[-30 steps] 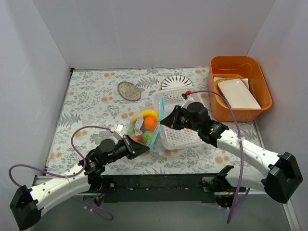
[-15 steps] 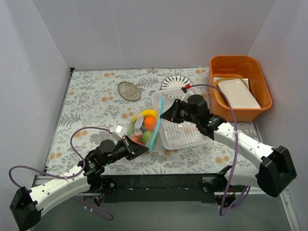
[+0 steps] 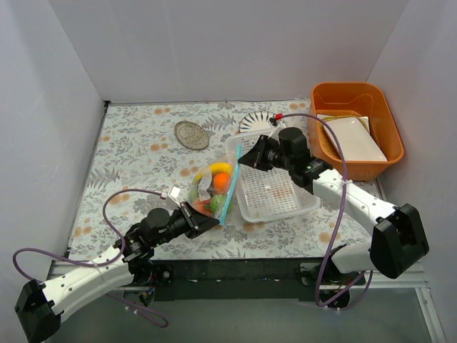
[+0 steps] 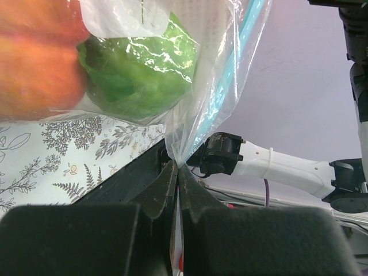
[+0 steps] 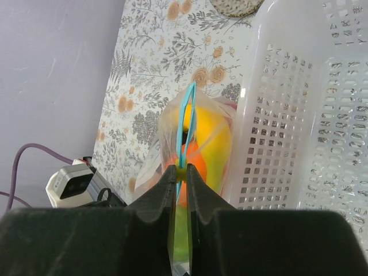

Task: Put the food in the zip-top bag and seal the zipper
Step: Zip the zipper food storage bag at the center of the board.

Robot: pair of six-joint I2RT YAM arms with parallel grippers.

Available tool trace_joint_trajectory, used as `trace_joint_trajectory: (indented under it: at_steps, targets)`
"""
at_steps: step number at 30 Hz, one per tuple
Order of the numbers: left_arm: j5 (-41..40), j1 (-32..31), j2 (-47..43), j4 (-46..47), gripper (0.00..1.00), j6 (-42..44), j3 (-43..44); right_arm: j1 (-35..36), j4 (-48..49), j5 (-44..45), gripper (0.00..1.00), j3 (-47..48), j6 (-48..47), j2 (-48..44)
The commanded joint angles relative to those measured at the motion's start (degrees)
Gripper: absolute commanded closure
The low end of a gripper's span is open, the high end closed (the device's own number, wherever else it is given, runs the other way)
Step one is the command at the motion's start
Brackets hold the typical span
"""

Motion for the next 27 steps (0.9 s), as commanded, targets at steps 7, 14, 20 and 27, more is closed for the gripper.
trace_joint_trajectory:
  at_steps: [7,14,20,27]
  targets:
    - [0.2,-0.3,-1.6,-4.5,1.0,-9.7,-0.6,-3.5,6.3,0.0,0.94,7.0,-2.4,3.2]
    - [0.4,-0.4,-1.8,-4.7,1.0,-9.8,-0.7,-4.5,7.4,-1.1,0.94,8.8,-2.5,5.5]
    - [0.1,-0.3,-2.7,-4.9,1.0,-10.1,-1.0,-5.2,8.0,-2.1,0.94,10.1,-2.5,7.4]
    - [-0.3,-0.3,-3.1,-4.9,1.0,-10.6,-1.6,-6.0,8.7,-2.9,0.94,11.4,-2.6,9.1]
